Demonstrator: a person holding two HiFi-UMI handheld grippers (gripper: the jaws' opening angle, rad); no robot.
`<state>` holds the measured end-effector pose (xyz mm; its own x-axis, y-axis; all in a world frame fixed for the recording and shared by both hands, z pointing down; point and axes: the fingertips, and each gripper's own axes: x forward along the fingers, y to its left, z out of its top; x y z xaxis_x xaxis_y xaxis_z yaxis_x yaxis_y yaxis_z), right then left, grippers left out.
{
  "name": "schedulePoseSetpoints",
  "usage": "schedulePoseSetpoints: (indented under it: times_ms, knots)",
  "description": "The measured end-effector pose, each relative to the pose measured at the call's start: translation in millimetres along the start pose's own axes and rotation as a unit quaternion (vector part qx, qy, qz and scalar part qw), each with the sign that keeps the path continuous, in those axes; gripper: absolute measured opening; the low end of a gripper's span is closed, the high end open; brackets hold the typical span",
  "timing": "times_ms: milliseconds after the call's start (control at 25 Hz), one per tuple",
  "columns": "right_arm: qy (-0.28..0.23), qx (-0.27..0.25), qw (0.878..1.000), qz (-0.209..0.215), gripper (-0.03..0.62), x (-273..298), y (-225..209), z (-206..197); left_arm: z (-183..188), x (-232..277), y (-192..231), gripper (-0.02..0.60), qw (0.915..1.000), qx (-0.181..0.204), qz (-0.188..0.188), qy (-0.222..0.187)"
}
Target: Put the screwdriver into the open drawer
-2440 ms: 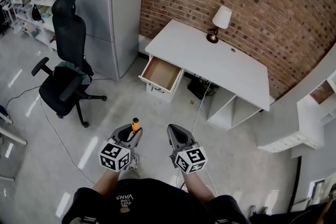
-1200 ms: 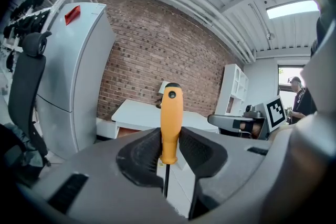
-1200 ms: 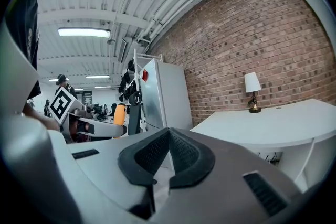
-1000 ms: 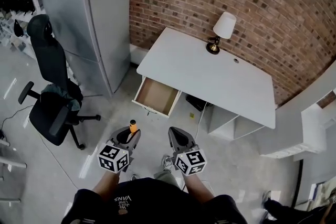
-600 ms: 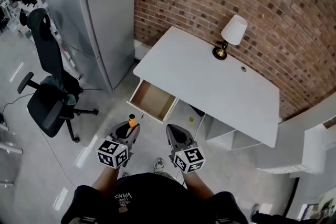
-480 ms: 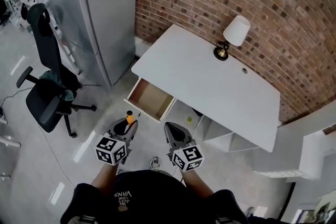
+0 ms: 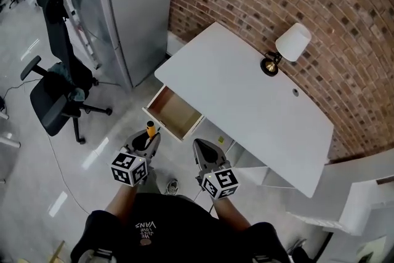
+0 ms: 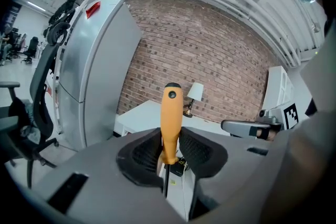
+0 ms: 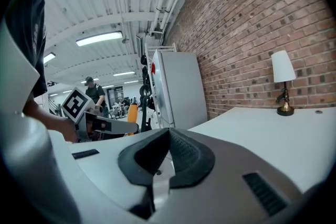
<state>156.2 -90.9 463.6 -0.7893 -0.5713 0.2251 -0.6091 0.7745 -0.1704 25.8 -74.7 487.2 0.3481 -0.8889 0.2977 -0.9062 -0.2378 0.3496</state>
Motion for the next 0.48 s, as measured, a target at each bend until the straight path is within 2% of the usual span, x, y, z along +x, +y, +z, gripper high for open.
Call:
schedulePoseSetpoints:
  times_ms: [200,480]
  knots:
    - [0.002,0.010,1.000,-0.012,-0.006,20,-16,-2,1,28,20,0.107,0.9999,-0.004,-0.005,0.013]
    - [0.008,0.022,0.999,-0.043,-0.006,62,-35,-3,10,75,56,0.107,0.9983,0.004,-0.039,0.043]
